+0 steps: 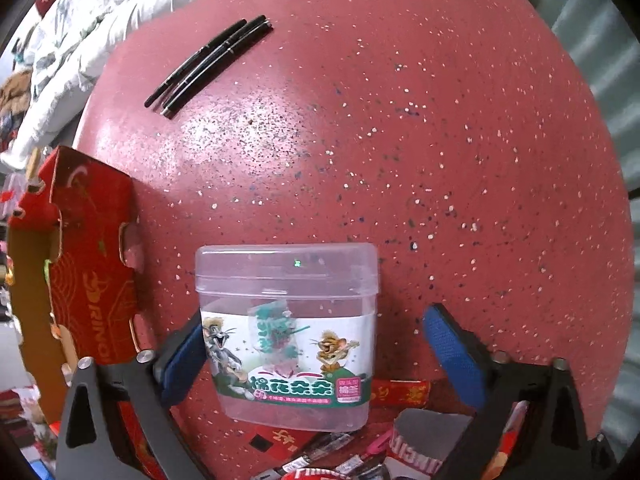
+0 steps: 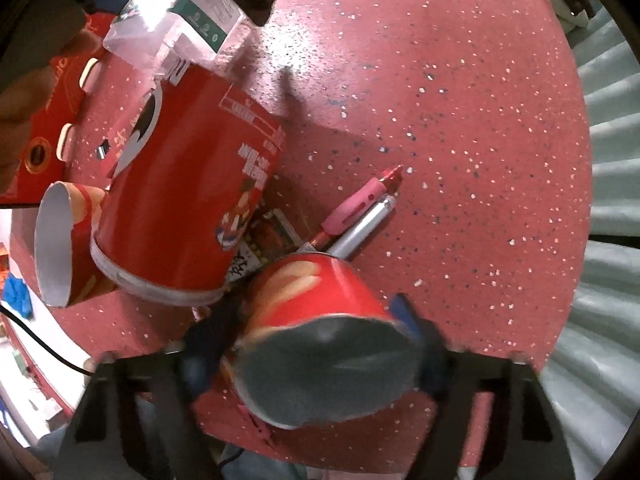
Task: Organize rigid objects
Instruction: 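Close left tool on the plastic box while right tool grips the red cup, then carry the plastic box with left tool while right tool carries the cup to the cardboard tray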
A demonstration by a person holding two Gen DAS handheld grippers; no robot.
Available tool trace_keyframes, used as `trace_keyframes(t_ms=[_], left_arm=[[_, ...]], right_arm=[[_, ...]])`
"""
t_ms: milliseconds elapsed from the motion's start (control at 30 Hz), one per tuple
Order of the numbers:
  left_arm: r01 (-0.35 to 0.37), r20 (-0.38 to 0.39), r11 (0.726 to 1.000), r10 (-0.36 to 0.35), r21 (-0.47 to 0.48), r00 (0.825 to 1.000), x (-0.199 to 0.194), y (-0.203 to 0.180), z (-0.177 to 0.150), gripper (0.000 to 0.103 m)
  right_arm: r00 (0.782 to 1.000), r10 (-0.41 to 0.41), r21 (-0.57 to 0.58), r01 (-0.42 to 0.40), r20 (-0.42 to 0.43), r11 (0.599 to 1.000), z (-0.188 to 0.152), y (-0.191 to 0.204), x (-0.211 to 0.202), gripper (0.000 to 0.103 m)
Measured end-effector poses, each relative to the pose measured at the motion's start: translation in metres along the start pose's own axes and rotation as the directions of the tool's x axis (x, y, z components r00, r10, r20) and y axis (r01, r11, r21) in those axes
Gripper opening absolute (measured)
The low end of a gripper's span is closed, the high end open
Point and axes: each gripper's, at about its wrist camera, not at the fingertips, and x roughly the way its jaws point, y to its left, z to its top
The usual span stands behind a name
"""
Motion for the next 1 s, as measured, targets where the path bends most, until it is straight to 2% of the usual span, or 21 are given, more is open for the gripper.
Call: trace_keyframes(t_ms=[67,100,333,467,733,800,933,1000], left_arm=[[0.007,-0.022,1.000,-0.007,0.018,1.000,0.004,-0.002,-0.001,0.076],[0.029,-0.031,1.000,-0.028,0.013,0.999,0.006,-0.001,-0.001,0.075],[0.044,0.003,0.999,-0.044,0.002,0.999,-0.003,0.006,-0.006,0.074],[0.042,0.042,0.999,-0.042,0.014,0.998,-0.019,0.007,-0.013,0.074],[0.065,0.081,0.998,-0.063,-0.013,0.995,-0.060,0.027,-0.025,0.074],[0.075,0.096,0.997,-0.074,-0.006,0.993,-0.071,0.028,-0.034,0.074],[0.094,0.115,0.996,-0.092,-0.010,0.989,-0.087,0.039,-0.044,0.074],[0.107,0.123,0.994,-0.106,0.003,0.987,-0.092,0.043,-0.050,0.074]], right_arm=[[1.000,0.030,0.001,-0.030,0.004,1.000,0.001,-0.003,-0.002,0.072],[0.999,0.037,-0.002,-0.037,0.007,0.999,0.002,-0.004,-0.003,0.071],[0.992,0.103,-0.005,-0.103,0.075,0.995,0.005,-0.013,-0.021,0.069],[0.976,0.169,0.012,-0.172,0.135,0.985,0.002,-0.025,-0.033,0.069],[0.944,0.217,0.067,-0.240,0.248,0.968,-0.004,-0.055,-0.059,0.069],[0.926,0.248,0.072,-0.278,0.285,0.958,-0.042,-0.055,-0.055,0.069],[0.905,0.256,0.074,-0.298,0.341,0.952,-0.053,-0.057,-0.073,0.069],[0.901,0.249,0.078,-0.295,0.356,0.952,-0.053,-0.055,-0.077,0.069]])
